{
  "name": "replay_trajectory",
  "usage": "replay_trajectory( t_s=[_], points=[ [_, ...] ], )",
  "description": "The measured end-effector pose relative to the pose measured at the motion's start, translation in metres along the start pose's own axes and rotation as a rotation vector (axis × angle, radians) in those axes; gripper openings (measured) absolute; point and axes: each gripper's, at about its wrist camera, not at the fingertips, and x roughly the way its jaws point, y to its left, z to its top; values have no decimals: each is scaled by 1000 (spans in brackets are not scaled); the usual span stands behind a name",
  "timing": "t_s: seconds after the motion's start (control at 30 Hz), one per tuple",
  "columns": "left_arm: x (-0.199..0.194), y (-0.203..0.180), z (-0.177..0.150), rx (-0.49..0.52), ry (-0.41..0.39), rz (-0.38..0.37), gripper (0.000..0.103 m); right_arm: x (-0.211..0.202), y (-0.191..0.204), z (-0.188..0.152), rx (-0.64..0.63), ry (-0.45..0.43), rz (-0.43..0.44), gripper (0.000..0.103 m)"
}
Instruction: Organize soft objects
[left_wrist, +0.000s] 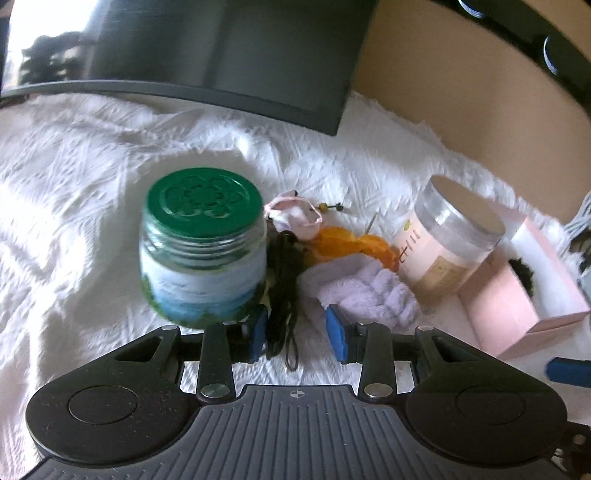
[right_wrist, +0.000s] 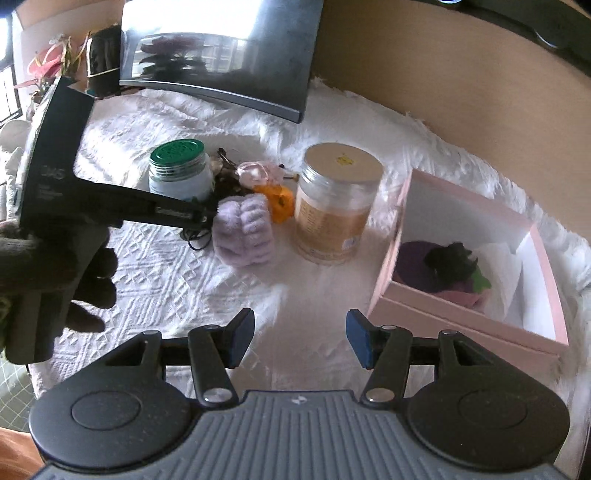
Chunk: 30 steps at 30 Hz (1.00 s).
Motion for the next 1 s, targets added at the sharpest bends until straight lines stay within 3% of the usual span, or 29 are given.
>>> replay_trajectory(
  t_s=[0.13,0.2,0.23,0.37,0.47,0.6,1.0],
  points=[
    [11,-2,0,10,1,15,38,1,-8,-5,14,9,-6,55],
    [8,1,0,2,-5,5,19,2,-10,-4,13,2,1,55],
    [4,2,0,1,-13,-7,17,1,-10,-2,11,-7,9,55],
    [-21,6,-6,20,-27,-24,15,7,-4,14,-14,-48,58,57],
    [-41,9,-15,25,-14,-31,13,20,8,29,-50,-65,91,63],
    [-59,16,-27,7,17,-39,13,45,25,47,-89,-58,150,65],
    [-24,11,-24,88,119,-30,18,101,39,61,-158,10,118,64]
  ],
)
